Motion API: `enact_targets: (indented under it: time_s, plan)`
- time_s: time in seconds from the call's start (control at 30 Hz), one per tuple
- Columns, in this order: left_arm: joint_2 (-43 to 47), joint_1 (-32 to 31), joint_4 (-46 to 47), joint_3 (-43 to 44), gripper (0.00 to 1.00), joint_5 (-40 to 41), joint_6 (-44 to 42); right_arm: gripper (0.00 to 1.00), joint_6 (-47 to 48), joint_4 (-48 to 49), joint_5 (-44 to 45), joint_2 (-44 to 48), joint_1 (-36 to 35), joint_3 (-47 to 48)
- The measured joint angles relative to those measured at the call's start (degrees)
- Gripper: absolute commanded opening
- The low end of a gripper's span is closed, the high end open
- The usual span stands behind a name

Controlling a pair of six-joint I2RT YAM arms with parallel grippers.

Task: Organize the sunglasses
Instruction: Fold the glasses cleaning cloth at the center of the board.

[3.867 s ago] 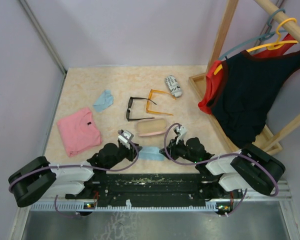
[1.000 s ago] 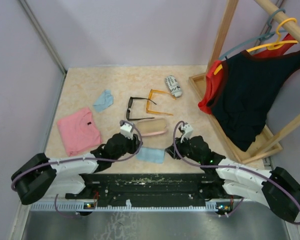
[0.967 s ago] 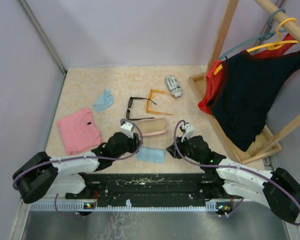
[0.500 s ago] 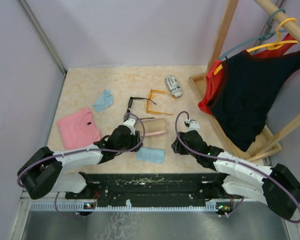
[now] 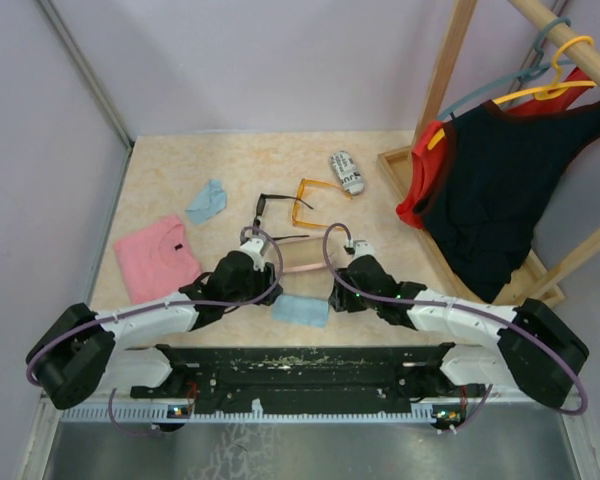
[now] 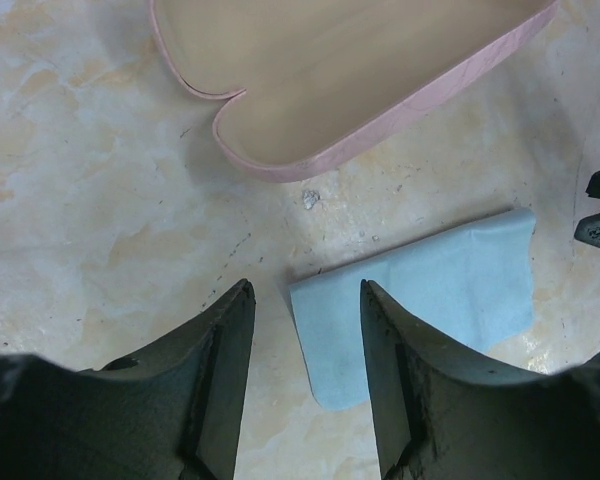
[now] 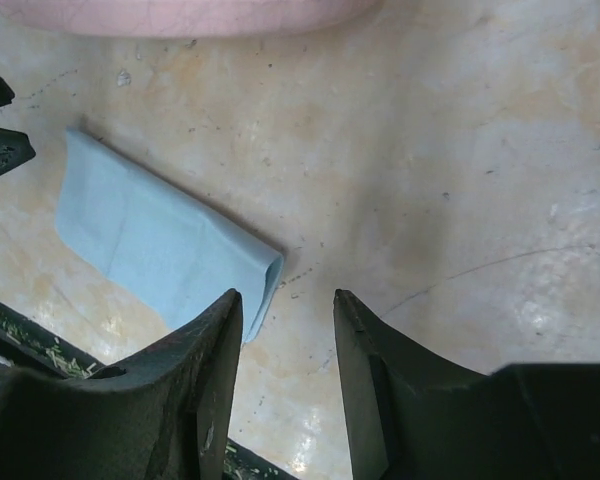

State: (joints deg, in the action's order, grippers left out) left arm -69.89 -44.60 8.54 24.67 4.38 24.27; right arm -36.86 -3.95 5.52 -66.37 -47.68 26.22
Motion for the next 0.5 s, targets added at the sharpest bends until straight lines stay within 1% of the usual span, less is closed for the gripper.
enact_targets:
  time_s: [0.13,0.27,0.5]
  plan:
    - [0.00,0.11,0.02,-0.13,0.52,-0.39,-0.07,0.42,0.85,0.00,-0.63,-3.43,-1.40,1.88]
    - [-0.17,0.13,0.07,-0.13,0.52,-0.98,-0.07,0.37,0.87,0.72,-1.07,-5.57,-1.66,2.82]
    - [-0.17,0.15,0.13,-0.31,0.52,-1.07,-0.09,0.36,0.50,1.22,-2.58,-8.50,-1.68,3.21]
